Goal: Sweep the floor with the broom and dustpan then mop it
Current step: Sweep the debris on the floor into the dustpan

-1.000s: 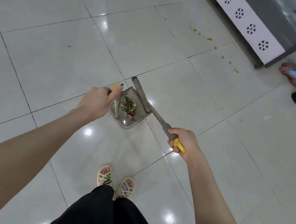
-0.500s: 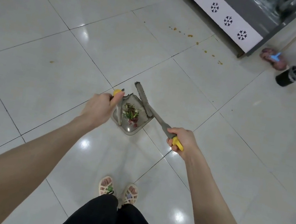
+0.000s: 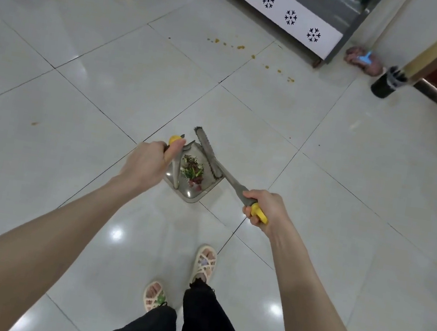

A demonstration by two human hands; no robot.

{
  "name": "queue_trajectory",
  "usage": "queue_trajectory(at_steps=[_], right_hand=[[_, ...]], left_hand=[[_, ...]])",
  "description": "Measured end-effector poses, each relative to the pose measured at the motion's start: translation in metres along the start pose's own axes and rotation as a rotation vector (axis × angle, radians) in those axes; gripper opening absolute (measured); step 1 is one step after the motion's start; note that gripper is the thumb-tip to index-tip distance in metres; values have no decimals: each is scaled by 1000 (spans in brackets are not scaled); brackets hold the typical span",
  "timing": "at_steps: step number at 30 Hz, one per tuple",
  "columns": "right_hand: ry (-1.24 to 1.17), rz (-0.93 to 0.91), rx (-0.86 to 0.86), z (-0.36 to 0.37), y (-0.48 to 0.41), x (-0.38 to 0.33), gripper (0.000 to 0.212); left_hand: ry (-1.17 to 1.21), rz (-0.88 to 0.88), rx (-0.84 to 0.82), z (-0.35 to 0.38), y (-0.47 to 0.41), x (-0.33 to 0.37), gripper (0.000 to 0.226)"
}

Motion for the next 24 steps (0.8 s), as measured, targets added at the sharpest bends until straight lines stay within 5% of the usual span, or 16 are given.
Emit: queue_trajectory(at_steps=[12,24], right_hand=[[-164,27,65,-111,-89,-76,11],[-262,16,138,-307,-197,-206,7]], left_hand=[[-48,86,-105,72,-137,109,65],[-35,223,-199,187,-329,311,61]])
Point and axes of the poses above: each hand's wrist, its own y-axis away from the middle knuckle, its own z-axis out of the palm, x = y × z, the point moved 2 cm from there along -y, towards the middle knuckle, and after that the axes turned 8 degrees about y, right-handed, at the moved point
